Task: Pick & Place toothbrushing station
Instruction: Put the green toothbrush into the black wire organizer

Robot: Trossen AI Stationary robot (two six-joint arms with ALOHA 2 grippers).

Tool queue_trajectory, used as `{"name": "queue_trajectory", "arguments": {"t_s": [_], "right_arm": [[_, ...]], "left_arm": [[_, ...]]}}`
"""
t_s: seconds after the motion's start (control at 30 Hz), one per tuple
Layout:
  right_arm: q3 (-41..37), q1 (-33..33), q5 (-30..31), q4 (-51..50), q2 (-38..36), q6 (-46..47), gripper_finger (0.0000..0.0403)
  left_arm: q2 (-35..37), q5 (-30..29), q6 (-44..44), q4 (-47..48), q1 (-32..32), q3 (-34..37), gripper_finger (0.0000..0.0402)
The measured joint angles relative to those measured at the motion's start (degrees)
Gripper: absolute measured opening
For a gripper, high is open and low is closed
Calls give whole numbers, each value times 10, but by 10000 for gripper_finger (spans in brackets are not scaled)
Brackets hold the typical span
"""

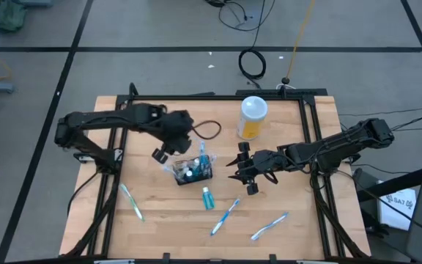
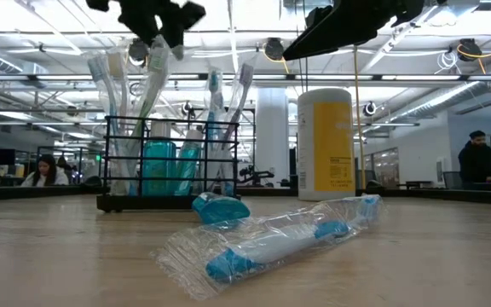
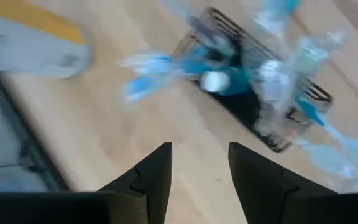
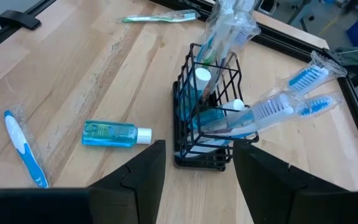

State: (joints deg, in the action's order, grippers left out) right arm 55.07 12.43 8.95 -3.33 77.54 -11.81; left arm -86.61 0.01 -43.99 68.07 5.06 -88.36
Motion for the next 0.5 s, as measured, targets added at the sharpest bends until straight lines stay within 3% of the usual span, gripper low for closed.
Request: {"name": "queue_trajectory", "arguments": {"t_s": [0.2, 0.5], "right_arm": [[0, 0, 0, 0, 0, 1, 180], [-2, 0, 0, 3, 0, 6, 180]], "left_arm": [[75, -29, 113, -8, -11, 0, 154], [143, -32, 410, -3, -58, 10, 152]]}}
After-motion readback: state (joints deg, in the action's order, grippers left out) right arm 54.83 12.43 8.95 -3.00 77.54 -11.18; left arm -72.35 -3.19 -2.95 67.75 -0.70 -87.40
